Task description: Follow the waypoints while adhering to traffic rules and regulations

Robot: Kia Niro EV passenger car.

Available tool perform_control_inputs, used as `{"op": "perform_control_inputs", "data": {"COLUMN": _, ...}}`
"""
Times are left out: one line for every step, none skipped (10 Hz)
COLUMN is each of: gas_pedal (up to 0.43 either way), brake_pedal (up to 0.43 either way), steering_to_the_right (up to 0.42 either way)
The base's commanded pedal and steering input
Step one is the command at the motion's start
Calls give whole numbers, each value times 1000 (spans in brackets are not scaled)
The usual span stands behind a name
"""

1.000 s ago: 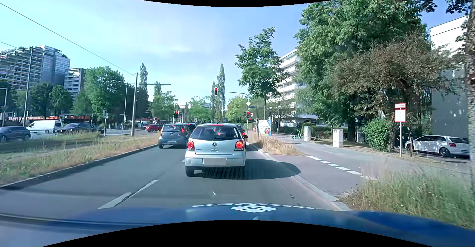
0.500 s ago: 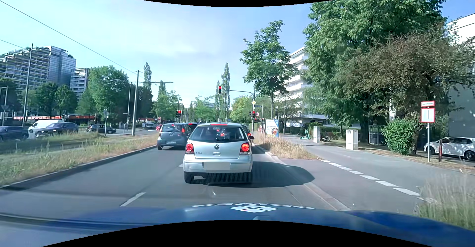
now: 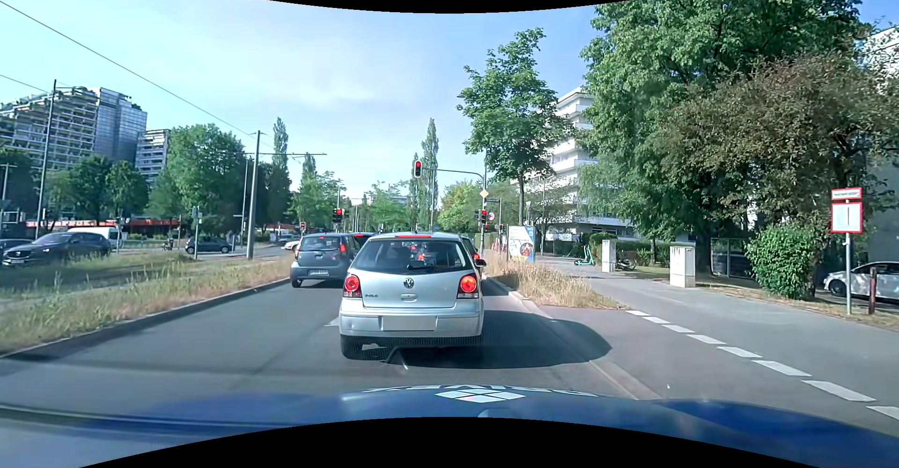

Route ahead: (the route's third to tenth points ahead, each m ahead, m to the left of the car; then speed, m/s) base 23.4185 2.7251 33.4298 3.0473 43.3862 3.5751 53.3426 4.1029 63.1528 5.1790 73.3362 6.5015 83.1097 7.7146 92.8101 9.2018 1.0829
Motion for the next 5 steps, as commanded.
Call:
{"op": "perform_control_inputs", "data": {"gas_pedal": 0, "brake_pedal": 79, "steering_to_the_right": -20}}
{"op": "perform_control_inputs", "data": {"gas_pedal": 0, "brake_pedal": 73, "steering_to_the_right": -17}}
{"op": "perform_control_inputs", "data": {"gas_pedal": 0, "brake_pedal": 24, "steering_to_the_right": -15}}
{"op": "perform_control_inputs", "data": {"gas_pedal": 0, "brake_pedal": 0, "steering_to_the_right": -10}}
{"op": "perform_control_inputs", "data": {"gas_pedal": 0, "brake_pedal": 0, "steering_to_the_right": -8}}
